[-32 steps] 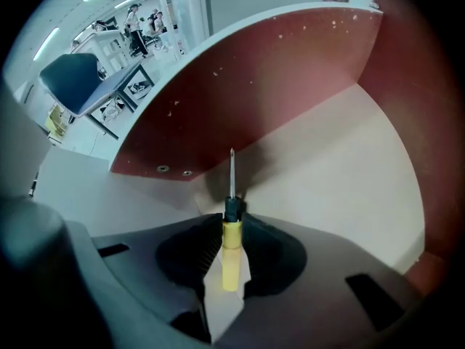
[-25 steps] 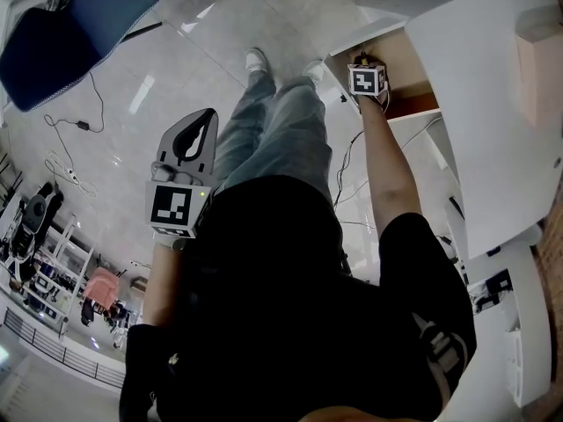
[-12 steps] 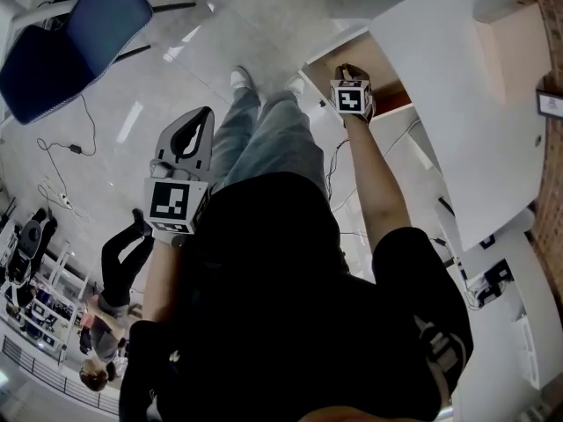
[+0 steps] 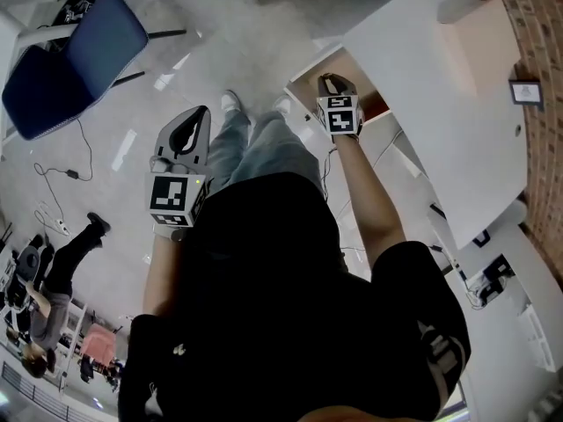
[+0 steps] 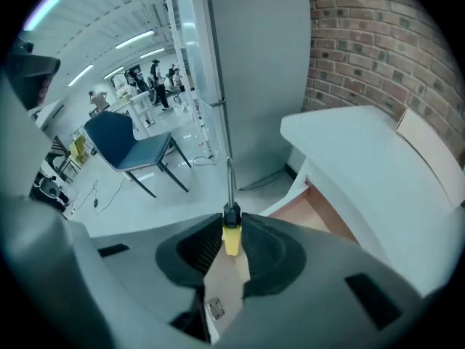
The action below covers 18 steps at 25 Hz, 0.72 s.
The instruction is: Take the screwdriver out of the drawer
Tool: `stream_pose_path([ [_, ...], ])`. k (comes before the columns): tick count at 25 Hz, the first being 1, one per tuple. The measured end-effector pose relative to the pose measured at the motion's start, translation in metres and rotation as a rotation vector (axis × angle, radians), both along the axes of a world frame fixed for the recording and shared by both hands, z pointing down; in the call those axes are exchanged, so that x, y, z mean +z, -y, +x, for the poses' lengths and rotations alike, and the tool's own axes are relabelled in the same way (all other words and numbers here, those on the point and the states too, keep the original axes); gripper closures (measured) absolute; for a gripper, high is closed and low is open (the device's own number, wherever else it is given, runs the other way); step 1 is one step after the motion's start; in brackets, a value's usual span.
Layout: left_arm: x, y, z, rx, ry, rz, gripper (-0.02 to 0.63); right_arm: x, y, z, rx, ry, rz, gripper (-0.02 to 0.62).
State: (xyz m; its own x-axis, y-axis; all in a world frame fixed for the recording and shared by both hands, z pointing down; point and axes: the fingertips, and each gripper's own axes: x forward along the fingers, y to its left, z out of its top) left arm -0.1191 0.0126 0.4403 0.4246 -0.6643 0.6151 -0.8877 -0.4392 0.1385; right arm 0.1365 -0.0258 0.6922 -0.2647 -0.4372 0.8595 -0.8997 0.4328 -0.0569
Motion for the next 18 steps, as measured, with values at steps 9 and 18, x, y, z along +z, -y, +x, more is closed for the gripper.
stream_pose_path([
  [9, -0.029, 0.027, -0.002, 0.018, -0.043, 0.089, 0.603, -0.120, 0.039, -0.029, 0.010, 0.104, 0.185, 0.505],
  [18, -0.076, 0.054, -0.015, 0.019, -0.073, 0.208, 0.603, -0.234, 0.062, -0.056, -0.002, 0.176, 0.351, 0.505],
])
